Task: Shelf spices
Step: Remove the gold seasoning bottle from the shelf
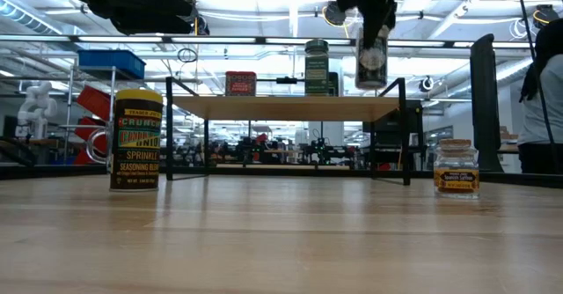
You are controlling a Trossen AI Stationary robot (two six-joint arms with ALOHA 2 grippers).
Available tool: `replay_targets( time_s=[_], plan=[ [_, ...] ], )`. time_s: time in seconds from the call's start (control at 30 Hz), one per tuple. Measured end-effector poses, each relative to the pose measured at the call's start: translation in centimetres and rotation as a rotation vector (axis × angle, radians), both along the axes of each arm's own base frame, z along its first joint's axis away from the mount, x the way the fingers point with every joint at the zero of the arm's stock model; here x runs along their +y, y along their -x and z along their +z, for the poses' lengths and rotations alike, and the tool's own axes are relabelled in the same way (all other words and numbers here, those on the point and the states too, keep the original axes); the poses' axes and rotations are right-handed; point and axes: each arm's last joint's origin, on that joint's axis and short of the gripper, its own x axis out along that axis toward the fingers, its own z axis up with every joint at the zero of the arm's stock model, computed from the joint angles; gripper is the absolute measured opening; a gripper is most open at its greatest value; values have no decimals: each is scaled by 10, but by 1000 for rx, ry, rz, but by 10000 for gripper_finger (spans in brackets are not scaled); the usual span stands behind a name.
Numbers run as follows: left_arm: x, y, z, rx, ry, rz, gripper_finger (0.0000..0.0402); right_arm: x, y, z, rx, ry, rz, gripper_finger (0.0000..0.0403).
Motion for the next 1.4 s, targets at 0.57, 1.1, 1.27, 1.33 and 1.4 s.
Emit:
replay_targets(
  time_s=[0.57,1.1,1.27,1.33,1.4],
  plan=[
    [0,4,8,-34,21,-12,299,107,-32,27,-205,-108,198,271],
    [-9,35,49,-178,61,-83,299,167,-133,-33,-355,-57,468,273],
    [-3,48,52,-178,24,34,299,169,-164,-77,-294,-54,500,272],
    [-1,53,52,-180,19,72,299,169,-172,-93,-263,-56,506,274],
    [0,56,53,-183,23,86,299,169,-182,-108,-253,-54,512,274]
  ],
)
